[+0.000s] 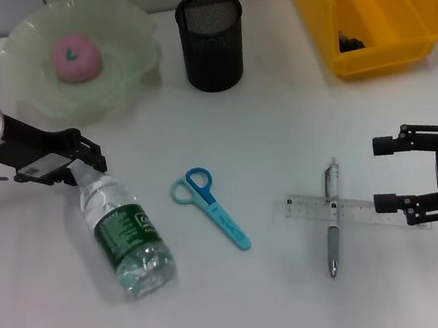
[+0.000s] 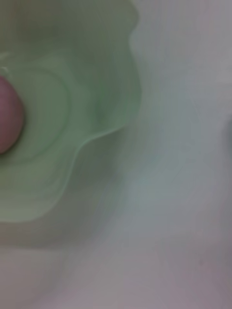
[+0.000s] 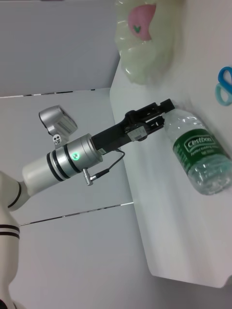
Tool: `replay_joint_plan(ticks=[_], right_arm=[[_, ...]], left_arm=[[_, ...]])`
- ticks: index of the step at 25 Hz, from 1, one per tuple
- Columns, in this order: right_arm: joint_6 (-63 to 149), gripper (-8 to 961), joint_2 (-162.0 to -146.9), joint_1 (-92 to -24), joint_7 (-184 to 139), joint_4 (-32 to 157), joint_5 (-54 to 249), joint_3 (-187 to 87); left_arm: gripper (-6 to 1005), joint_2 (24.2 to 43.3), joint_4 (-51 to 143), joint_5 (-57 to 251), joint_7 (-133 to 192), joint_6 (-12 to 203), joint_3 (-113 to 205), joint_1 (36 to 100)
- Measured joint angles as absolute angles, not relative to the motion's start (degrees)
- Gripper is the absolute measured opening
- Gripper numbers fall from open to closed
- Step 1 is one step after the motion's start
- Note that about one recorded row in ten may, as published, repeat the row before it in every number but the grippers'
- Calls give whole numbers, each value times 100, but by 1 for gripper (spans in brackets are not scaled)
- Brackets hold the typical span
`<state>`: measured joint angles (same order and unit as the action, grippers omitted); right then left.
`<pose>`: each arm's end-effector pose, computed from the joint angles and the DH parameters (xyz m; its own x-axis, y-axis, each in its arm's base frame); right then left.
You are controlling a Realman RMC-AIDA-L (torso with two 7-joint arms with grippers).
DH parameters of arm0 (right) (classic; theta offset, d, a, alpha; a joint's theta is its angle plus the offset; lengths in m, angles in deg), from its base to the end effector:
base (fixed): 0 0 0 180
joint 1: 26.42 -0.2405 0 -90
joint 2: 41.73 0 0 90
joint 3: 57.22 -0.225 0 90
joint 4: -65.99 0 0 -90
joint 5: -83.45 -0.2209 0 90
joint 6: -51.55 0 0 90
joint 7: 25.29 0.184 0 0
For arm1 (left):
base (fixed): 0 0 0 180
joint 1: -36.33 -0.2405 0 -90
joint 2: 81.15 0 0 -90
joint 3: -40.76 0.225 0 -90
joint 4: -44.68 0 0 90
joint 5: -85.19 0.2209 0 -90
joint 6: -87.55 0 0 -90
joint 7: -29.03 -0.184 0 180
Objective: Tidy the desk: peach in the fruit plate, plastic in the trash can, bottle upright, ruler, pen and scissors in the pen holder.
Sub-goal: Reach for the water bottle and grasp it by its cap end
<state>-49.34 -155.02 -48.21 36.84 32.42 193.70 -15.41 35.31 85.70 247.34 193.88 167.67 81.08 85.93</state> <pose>0.2666 0.2791 0.0075 0.8360 -0.1771 -0.5194 -0.2921 -0.9448 -0.1481 -0.2545 0.3998 -0.0030 0.0452 0.9820 0.1836 0.9308 0.0253 -0.3645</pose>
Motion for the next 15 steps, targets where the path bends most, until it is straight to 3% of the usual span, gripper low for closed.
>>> replay_joint_plan(ticks=[6, 15], right_arm=[[-4944, 812, -15502, -4802, 3684, 3224, 19372, -1548], [-4944, 812, -15494, -4788, 3684, 3225, 19375, -1565]], left_arm=[[492, 3579, 8560, 24734, 19383, 16760, 8310, 8644], [481, 3586, 8558, 24699, 19382, 16834, 8333, 8646]])
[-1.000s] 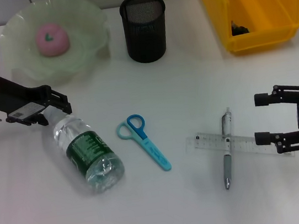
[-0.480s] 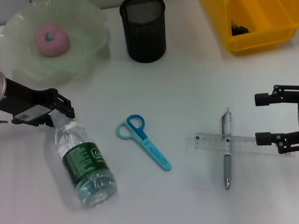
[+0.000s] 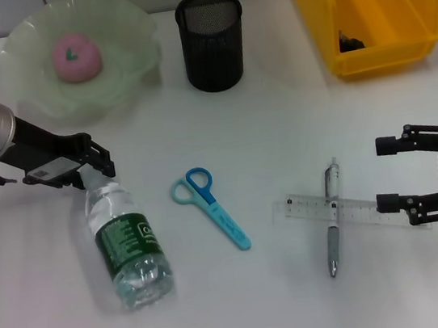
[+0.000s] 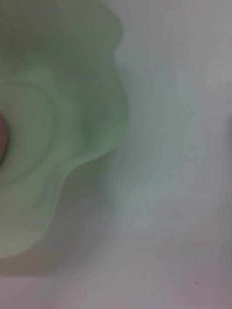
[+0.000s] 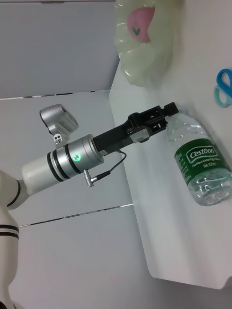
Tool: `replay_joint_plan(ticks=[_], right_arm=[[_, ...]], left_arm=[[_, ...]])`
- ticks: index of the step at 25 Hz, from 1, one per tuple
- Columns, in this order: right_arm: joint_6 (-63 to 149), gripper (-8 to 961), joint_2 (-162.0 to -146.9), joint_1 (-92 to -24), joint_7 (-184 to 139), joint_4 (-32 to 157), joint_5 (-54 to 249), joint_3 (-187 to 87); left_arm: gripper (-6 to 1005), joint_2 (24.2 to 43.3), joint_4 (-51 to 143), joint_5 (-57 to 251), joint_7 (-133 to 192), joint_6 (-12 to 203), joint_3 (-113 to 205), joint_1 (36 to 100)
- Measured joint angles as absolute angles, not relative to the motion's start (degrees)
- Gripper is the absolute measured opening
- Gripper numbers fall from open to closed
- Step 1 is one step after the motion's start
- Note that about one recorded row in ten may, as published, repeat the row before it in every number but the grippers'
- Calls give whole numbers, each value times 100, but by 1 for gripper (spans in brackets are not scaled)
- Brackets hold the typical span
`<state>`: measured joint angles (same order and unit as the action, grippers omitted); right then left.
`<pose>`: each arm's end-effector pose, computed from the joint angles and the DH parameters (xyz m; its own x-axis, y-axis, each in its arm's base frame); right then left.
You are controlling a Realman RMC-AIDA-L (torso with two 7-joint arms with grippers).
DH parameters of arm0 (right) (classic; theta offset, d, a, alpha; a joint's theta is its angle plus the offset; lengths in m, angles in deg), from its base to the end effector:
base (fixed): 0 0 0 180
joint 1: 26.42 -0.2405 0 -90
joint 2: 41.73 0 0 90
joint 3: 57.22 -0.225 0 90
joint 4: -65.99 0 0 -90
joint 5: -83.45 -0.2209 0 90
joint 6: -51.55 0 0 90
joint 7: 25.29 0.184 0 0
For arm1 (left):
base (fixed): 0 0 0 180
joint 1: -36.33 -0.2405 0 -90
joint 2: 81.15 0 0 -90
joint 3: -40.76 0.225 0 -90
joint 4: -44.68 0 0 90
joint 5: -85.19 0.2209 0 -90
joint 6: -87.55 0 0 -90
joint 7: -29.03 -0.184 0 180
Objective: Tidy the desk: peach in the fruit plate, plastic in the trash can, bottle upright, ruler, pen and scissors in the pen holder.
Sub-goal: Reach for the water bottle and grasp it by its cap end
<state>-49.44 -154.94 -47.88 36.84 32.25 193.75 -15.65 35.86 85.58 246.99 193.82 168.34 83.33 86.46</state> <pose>0.2684 0.2781 0.0090 0.8358 -0.1790 -0.5191 -0.2964 -0.9429 -0.1522 -0.2476 0.3970 -0.0111 0.0703 0.9873 0.1425 0.9268 -0.0118 -0.3753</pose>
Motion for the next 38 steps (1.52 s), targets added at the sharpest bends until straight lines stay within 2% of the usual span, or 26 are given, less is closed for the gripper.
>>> replay_joint_plan(ticks=[26, 33, 38], right_arm=[[-5024, 810, -15493, -4768, 3684, 3225, 19376, -1701], [-5032, 810, -15493, -4760, 3684, 3225, 19387, -1706], [-5032, 810, -15493, -4759, 3684, 3225, 19386, -1707]], left_arm=[[492, 3526, 8625, 24591, 19262, 17039, 8315, 8676], [640, 3510, 8625, 24592, 19276, 17044, 8321, 8686], [642, 3530, 8585, 24631, 19313, 17041, 8337, 8704]])
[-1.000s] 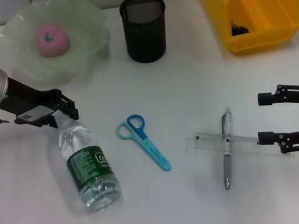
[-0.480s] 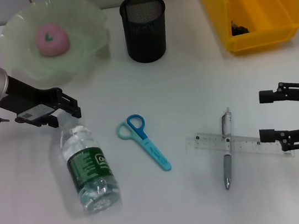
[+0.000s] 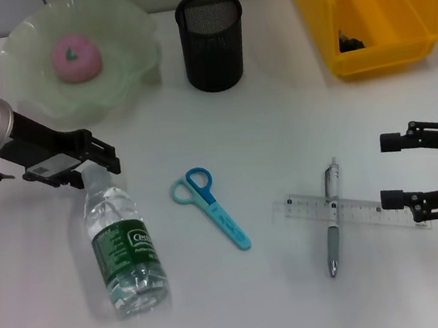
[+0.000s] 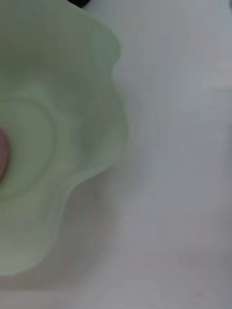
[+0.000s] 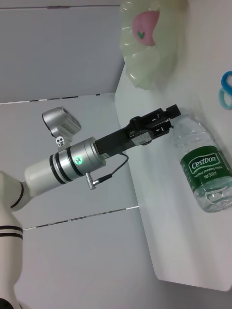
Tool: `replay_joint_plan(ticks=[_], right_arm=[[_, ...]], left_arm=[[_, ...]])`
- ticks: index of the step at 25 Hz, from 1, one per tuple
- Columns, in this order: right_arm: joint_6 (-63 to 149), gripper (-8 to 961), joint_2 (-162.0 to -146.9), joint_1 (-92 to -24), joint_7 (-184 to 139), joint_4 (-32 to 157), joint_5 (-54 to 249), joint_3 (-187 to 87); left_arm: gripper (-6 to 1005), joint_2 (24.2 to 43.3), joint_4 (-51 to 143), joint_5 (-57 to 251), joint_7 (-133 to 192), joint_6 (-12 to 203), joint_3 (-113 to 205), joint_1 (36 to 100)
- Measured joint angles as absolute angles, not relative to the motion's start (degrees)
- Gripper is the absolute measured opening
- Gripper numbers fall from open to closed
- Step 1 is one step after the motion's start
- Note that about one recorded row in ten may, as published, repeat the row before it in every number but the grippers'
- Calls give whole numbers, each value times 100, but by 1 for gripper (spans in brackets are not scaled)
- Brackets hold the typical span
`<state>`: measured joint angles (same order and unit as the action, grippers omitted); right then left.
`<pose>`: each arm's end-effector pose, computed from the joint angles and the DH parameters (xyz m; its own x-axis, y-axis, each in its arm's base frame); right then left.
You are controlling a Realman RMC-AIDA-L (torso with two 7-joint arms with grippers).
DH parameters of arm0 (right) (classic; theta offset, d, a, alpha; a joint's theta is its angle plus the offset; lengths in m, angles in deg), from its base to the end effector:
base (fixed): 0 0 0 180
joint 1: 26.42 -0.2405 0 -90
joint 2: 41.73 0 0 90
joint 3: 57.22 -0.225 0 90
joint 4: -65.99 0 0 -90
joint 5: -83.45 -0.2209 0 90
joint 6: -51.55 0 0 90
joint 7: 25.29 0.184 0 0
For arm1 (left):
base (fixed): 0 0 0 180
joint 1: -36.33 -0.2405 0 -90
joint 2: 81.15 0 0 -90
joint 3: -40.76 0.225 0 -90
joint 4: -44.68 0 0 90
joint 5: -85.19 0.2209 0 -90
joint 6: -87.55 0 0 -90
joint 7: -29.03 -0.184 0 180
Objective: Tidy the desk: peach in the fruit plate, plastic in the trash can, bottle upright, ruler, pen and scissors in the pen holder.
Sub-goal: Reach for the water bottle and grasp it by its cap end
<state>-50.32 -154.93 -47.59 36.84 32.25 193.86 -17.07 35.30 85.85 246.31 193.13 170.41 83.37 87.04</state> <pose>0.2690 0.2767 0.0129 0.8262 -0.1789 -0.5343 -0.3052 -0.9392 -0.1575 -0.2415 0.3964 -0.0079 0.0826 0.9894 0.1195 0.9305 -0.0336 -0.3648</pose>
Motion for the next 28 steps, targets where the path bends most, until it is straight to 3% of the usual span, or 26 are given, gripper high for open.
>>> replay_joint_plan(ticks=[28], right_arm=[[-5032, 808, -15493, -4759, 3684, 3225, 19375, -1709]], left_arm=[[642, 3609, 8485, 24739, 19338, 16963, 8339, 8727]])
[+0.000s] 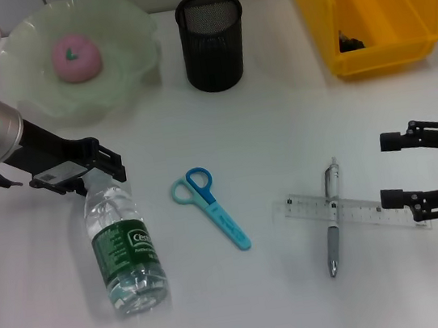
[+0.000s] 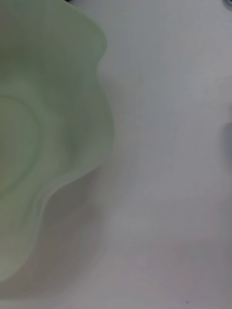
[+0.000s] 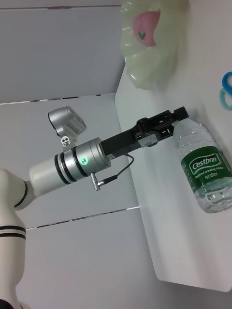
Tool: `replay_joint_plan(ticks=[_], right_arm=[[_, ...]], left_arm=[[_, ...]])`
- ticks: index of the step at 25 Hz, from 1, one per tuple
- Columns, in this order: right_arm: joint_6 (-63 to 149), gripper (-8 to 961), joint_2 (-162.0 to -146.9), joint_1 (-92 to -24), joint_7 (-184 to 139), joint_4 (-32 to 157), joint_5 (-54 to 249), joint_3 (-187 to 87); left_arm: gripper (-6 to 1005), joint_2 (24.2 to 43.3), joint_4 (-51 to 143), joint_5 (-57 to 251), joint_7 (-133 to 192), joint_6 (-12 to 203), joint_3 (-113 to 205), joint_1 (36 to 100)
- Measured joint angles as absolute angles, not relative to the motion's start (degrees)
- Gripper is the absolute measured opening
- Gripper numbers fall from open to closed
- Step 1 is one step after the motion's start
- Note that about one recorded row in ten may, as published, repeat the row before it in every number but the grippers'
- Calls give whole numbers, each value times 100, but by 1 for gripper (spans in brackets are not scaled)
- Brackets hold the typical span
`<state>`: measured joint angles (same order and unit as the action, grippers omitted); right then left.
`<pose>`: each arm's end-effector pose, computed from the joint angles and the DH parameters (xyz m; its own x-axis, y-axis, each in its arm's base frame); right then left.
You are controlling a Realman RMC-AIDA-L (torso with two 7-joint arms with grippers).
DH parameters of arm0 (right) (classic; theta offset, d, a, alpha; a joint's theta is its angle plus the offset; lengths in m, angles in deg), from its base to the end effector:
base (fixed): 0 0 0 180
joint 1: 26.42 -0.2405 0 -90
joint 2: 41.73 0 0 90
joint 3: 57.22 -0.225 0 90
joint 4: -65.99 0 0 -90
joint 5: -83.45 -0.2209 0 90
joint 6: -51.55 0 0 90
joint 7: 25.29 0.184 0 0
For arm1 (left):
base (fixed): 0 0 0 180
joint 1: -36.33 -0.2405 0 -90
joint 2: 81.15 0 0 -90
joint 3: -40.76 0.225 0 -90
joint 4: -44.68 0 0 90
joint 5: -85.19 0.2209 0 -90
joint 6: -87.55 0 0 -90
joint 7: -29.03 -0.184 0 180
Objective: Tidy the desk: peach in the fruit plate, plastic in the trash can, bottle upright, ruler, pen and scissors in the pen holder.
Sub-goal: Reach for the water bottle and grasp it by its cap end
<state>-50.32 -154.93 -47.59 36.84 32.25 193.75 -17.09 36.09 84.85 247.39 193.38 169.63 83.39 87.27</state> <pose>0.2688 0.2769 0.0131 0.8254 -0.1779 -0.5358 -0.3054 -0.9389 -0.1586 -0.2432 0.3930 -0.0162 0.0760 0.9916 0.1046 0.9276 -0.0318 -0.3723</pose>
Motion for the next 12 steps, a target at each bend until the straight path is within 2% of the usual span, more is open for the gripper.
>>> replay_joint_plan(ticks=[12], right_arm=[[-5036, 807, -15493, -4759, 3685, 3225, 19374, -1754]], left_arm=[[624, 3601, 8504, 24734, 19365, 16997, 8414, 8775]])
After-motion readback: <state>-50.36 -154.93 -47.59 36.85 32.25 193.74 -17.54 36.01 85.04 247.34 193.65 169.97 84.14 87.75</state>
